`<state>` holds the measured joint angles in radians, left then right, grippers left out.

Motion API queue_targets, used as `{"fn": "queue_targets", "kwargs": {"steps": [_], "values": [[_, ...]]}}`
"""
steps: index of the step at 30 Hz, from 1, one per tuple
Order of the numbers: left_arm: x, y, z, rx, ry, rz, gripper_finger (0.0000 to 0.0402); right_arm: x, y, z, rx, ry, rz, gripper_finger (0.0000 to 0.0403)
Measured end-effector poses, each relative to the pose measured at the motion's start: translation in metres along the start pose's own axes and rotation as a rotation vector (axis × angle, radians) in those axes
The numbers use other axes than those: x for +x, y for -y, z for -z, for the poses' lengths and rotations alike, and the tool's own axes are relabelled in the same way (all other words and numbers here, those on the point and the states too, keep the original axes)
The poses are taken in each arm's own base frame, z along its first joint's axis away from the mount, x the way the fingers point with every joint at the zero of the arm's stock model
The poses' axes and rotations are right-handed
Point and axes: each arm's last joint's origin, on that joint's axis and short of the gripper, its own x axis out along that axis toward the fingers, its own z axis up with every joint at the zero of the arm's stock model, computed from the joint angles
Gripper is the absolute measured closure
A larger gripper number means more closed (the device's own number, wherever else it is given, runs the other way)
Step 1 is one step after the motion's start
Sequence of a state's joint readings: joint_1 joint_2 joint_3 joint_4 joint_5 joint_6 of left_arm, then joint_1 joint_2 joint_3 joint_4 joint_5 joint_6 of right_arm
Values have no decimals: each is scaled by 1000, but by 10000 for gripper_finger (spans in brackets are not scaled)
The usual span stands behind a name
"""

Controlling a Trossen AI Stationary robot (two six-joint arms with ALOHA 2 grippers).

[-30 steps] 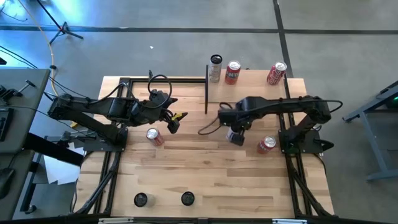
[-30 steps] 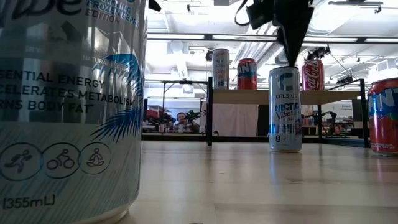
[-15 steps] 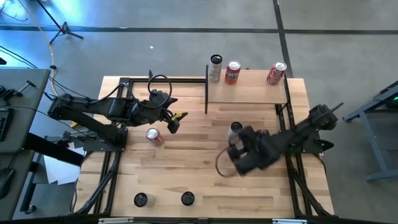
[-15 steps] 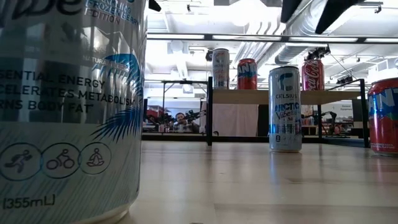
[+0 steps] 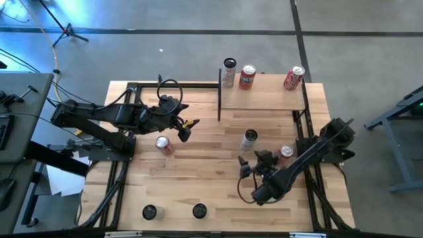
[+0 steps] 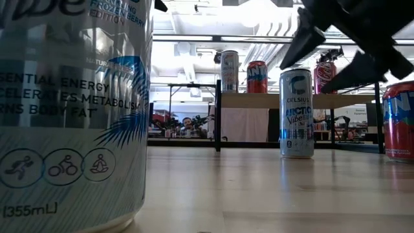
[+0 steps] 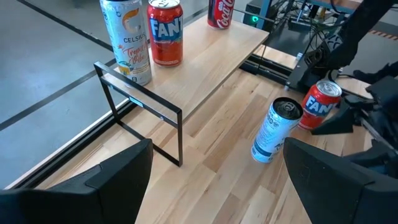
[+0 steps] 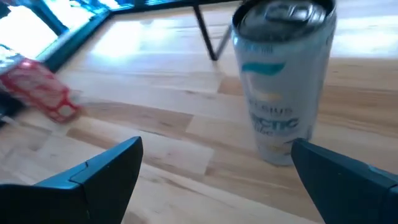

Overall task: Place canned beverage on shelf
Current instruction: Put the right the white blue soda can on the shelf

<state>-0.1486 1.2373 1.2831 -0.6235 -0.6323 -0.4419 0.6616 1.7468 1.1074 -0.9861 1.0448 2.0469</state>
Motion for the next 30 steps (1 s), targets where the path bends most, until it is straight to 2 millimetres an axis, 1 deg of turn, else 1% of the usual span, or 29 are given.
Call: {"fn": "queue_targets", "kwargs": {"steps": [5,11,18,22,30], "values": [[0,0,0,0,0,0,64,5,9,18,-30,22,-8,4],[0,0,0,0,0,0,64,16,11,36,-45,37,11,4],[0,0,0,0,0,0,64,34,14,51,40,101,29,4],[0,0,0,0,0,0,64,48,11,53,58,152,33,4],[0,0,0,0,0,0,64,72,5,40,69,197,101,4]]}}
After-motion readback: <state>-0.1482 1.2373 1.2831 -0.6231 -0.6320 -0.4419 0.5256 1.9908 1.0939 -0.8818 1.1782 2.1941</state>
